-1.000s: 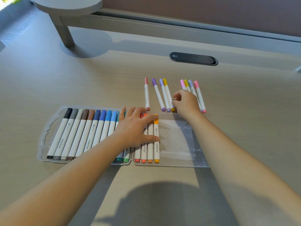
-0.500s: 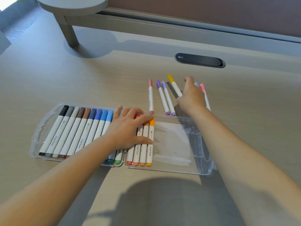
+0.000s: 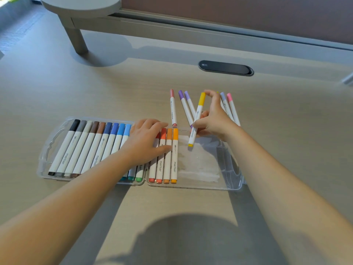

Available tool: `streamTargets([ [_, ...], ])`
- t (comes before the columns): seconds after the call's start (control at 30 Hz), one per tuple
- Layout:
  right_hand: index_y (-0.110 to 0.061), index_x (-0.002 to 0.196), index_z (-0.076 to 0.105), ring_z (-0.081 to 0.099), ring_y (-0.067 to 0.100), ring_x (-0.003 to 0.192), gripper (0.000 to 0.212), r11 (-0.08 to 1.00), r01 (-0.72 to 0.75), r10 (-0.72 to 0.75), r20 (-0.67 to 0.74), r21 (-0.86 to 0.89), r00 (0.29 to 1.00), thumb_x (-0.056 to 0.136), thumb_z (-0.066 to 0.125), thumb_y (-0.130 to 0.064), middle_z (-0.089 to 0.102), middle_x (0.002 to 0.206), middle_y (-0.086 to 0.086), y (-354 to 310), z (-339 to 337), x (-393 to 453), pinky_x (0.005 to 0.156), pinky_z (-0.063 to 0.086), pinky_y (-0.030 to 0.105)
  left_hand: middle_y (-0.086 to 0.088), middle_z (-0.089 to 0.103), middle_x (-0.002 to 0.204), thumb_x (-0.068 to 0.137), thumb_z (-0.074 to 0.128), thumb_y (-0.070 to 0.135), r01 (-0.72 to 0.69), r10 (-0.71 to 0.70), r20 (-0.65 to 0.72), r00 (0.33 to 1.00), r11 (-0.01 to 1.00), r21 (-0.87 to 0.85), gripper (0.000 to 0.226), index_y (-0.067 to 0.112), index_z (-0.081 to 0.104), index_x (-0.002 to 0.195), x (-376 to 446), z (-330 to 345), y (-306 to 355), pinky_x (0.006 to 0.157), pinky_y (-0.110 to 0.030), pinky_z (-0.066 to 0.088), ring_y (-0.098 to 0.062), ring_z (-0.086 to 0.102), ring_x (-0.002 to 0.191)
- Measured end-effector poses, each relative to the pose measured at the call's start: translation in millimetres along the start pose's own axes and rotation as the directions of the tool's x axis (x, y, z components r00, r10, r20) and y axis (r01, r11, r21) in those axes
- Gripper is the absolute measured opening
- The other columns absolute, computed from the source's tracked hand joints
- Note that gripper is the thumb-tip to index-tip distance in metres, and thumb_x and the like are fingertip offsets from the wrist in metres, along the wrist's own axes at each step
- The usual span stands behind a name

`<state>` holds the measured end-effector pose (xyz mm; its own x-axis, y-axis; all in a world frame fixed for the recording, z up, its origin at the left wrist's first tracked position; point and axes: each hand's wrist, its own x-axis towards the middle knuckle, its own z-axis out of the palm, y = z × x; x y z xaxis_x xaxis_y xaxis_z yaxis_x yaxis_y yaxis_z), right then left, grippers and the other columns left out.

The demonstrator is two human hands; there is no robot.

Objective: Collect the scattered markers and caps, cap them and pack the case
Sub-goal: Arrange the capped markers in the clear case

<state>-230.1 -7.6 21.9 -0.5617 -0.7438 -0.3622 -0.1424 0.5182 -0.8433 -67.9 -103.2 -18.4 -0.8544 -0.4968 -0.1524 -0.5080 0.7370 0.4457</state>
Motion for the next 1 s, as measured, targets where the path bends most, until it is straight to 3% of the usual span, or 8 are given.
streamTargets([
  [0.1,-0.024,0.126,0.025,0.061,0.021,0.065,0.063,0.998,-0.042,0.038,0.069,0.050,0.997,0.083,0.058,0.008,0.054,0.080,0.011,2,3,-7,0.060,0.060,0.031,0.001,0.033,0.143,0.084,0.057,0.041,0.005,-0.005,-0.015,1.000,1.000,-0.002,0.061,0.024,0.033,0.138,-4,0,0,0.112,-0.040,0.016,-0.019,0.020,0.136],
  [0.23,-0.020,0.118,0.034,0.057,0.012,0.063,0.046,0.997,-0.017,0.027,0.130,-0.078,0.991,0.085,0.060,-0.001,0.057,0.080,0.007,5,13,-17,0.044,0.045,0.012,0.001,0.035,0.142,0.086,0.056,0.038,0.018,-0.018,-0.016,1.000,1.000,-0.013,0.058,0.024,0.034,0.138,-9,-3,2,0.111,-0.039,0.019,-0.019,0.021,0.136],
  [0.4,-0.018,0.106,0.037,0.063,0.021,0.078,0.036,0.999,-0.012,0.020,0.168,-0.049,0.986,0.085,0.059,0.001,0.062,0.083,0.009,9,27,-20,0.052,0.052,0.019,0.001,0.035,0.143,0.087,0.055,0.037,0.025,-0.025,-0.014,1.000,1.000,-0.014,0.055,0.025,0.035,0.137,-17,-6,2,0.111,-0.038,0.020,-0.018,0.021,0.136],
  [0.53,-0.012,0.107,0.045,0.063,0.016,0.070,0.032,0.997,-0.009,0.018,0.127,-0.073,0.992,0.083,0.060,0.004,0.057,0.073,0.002,11,28,-19,0.058,0.055,0.022,0.002,0.035,0.142,0.086,0.056,0.038,0.021,-0.021,-0.004,1.000,1.000,-0.012,0.055,0.027,0.035,0.136,-20,-6,0,0.111,-0.038,0.020,-0.018,0.021,0.135],
  [0.67,-0.003,0.111,0.053,0.057,0.014,0.063,0.031,0.997,-0.021,0.023,0.019,-0.076,1.000,0.083,0.060,0.007,0.049,0.075,0.002,16,23,-17,0.059,0.057,0.023,0.002,0.034,0.142,0.086,0.056,0.039,0.006,-0.006,0.001,1.000,1.000,-0.006,0.056,0.028,0.034,0.136,-18,-3,4,0.111,-0.039,0.019,-0.018,0.021,0.135],
  [0.83,-0.004,0.108,0.057,0.054,0.012,0.064,0.022,0.990,0.000,-0.020,-0.139,-0.143,0.990,0.087,0.056,0.001,0.051,0.082,0.002,25,11,-16,0.061,0.053,0.021,0.002,0.027,0.146,0.085,0.054,0.045,-0.035,0.033,0.035,0.999,0.998,0.043,0.056,0.034,0.034,0.137,-12,0,10,0.113,-0.041,0.014,-0.020,0.015,0.138],
  [0.93,-0.005,0.109,0.059,0.051,0.018,0.080,0.021,0.965,-0.006,-0.059,-0.239,-0.261,0.969,0.088,0.054,-0.002,0.055,0.092,0.004,32,0,-15,0.072,0.044,0.026,0.001,0.016,0.151,0.084,0.051,0.053,-0.054,0.046,0.087,0.995,0.994,0.093,0.061,0.039,0.028,0.139,-8,4,15,0.115,-0.044,0.007,-0.024,0.004,0.141],
  [1.0,-0.007,0.110,0.059,0.048,0.015,0.087,0.023,0.933,-0.035,-0.074,-0.284,-0.359,0.956,0.089,0.051,-0.003,0.058,0.102,0.006,38,-7,-15,0.075,0.038,0.023,0.001,0.008,0.154,0.081,0.050,0.058,-0.056,0.041,0.125,0.991,0.991,0.118,0.068,0.043,0.022,0.140,-5,8,18,0.115,-0.045,0.001,-0.026,-0.003,0.142],
])
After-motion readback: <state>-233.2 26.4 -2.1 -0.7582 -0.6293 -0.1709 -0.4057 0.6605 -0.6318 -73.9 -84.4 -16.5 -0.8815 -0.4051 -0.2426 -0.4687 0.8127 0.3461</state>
